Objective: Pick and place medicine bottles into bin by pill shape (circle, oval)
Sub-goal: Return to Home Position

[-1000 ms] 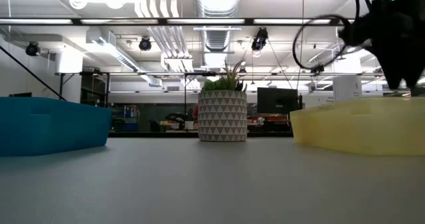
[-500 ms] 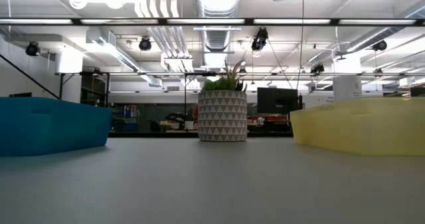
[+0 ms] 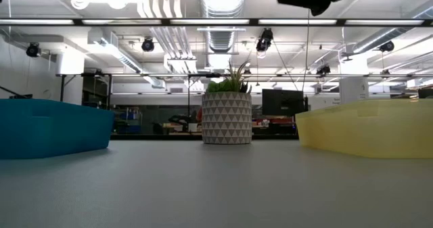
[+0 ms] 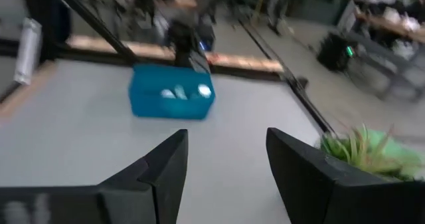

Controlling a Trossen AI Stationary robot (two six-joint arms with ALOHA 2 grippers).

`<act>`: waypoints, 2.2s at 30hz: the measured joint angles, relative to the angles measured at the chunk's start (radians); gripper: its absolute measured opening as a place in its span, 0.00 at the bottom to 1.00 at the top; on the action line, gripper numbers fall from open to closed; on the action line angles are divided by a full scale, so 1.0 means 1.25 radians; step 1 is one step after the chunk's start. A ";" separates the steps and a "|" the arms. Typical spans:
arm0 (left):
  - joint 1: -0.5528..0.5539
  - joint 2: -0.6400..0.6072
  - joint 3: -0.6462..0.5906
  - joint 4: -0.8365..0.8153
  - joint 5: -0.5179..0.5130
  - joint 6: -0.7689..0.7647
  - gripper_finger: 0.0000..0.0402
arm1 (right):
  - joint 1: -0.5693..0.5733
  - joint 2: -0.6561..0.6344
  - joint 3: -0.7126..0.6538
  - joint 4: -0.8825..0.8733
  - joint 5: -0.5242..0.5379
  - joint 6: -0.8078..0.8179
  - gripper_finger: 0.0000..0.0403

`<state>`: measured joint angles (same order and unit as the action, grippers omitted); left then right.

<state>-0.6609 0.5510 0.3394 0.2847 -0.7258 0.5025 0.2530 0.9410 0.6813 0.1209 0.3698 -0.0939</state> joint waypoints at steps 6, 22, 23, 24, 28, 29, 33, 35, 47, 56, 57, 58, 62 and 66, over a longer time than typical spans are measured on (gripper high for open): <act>0.000 -0.103 -0.088 0.001 -0.013 -0.064 0.42 | -0.016 -0.143 -0.141 0.109 -0.051 -0.056 0.45; 0.001 -0.422 -0.229 0.038 -0.097 -0.057 0.42 | -0.022 -0.522 -0.388 0.124 -0.072 -0.148 0.43; 0.001 -0.417 -0.240 0.038 -0.108 -0.056 0.42 | -0.026 -0.540 -0.402 0.126 -0.072 -0.152 0.43; 0.001 -0.413 -0.244 0.038 -0.111 -0.059 0.42 | -0.030 -0.557 -0.414 0.129 -0.073 -0.155 0.43; 0.001 -0.394 -0.262 0.042 -0.115 -0.107 0.42 | -0.046 -0.622 -0.469 0.141 -0.079 -0.180 0.43; 0.000 -0.395 -0.264 0.038 -0.115 -0.118 0.42 | -0.051 -0.635 -0.481 0.147 -0.082 -0.190 0.43; 0.000 -0.385 -0.265 0.019 -0.115 -0.158 0.40 | -0.070 -0.693 -0.525 0.175 -0.092 -0.231 0.38; 0.000 -0.382 -0.265 0.021 -0.114 -0.161 0.38 | -0.080 -0.716 -0.535 0.164 -0.093 -0.251 0.35; 0.000 -0.368 -0.266 0.023 -0.270 -0.144 0.23 | -0.109 -0.740 -0.535 0.137 -0.128 -0.166 0.19; 0.000 -0.368 -0.267 0.023 -0.272 -0.145 0.23 | -0.109 -0.730 -0.535 0.134 -0.128 -0.162 0.20; 0.000 -0.368 -0.267 0.023 -0.272 -0.145 0.23 | -0.109 -0.729 -0.535 0.133 -0.128 -0.162 0.20; 0.000 -0.368 -0.267 0.023 -0.272 -0.145 0.23 | -0.109 -0.728 -0.535 0.133 -0.128 -0.161 0.21; 0.000 -0.368 -0.268 0.023 -0.273 -0.145 0.23 | -0.109 -0.724 -0.535 0.133 -0.128 -0.161 0.22; 0.000 -0.368 -0.268 0.023 -0.273 -0.145 0.23 | -0.109 -0.724 -0.536 0.134 -0.128 -0.161 0.20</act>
<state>-0.6605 0.0910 0.0048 0.3130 -1.0671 0.3210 0.1169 0.0357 0.0116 0.2878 0.2104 -0.2951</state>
